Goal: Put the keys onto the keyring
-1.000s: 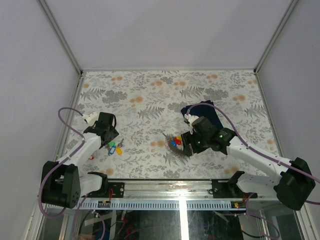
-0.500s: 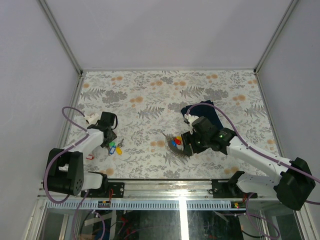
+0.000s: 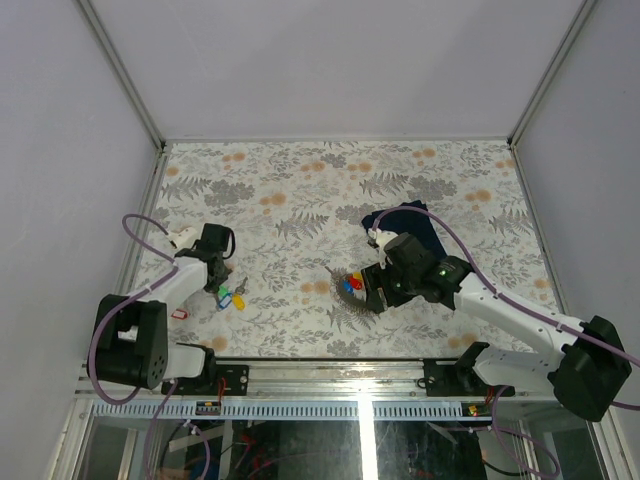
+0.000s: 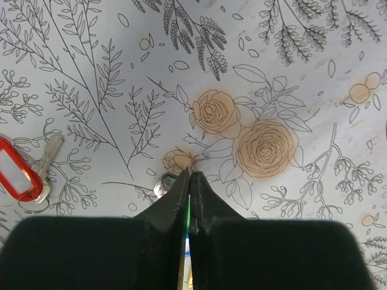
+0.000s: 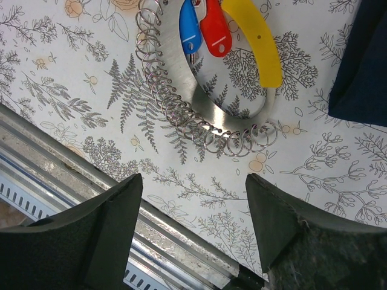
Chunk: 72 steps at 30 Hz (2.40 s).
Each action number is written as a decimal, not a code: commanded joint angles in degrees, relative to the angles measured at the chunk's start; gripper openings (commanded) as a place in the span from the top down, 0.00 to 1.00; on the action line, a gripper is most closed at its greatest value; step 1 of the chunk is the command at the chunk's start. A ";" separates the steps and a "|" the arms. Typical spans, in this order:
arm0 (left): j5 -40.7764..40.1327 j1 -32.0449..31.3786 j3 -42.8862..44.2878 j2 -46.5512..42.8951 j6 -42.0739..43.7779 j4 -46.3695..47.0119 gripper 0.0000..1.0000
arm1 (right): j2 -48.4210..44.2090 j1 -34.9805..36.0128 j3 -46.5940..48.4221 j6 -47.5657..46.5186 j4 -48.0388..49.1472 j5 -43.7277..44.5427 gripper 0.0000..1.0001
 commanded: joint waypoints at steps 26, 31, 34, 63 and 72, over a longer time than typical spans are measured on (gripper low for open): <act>-8.62 -42.07 20.90 8.84 -8.55 -3.12 0.56 | -6.79 -0.15 0.54 -0.32 -1.60 2.34 0.22; -9.00 -33.26 14.68 0.30 -7.90 -3.24 0.38 | -6.50 -0.11 1.22 -0.28 -1.69 2.00 0.22; -7.97 -25.66 9.50 -6.47 -7.33 -2.09 0.26 | -5.71 -0.11 2.29 -0.99 -2.11 1.61 0.22; 1.30 22.90 -8.71 -12.03 -15.98 -7.64 0.14 | -3.88 -0.13 8.74 -5.81 -6.74 -7.27 0.22; 2.85 23.01 -11.28 -10.51 -15.58 -2.32 0.40 | -4.06 -0.11 8.64 -5.94 -6.72 -7.43 0.21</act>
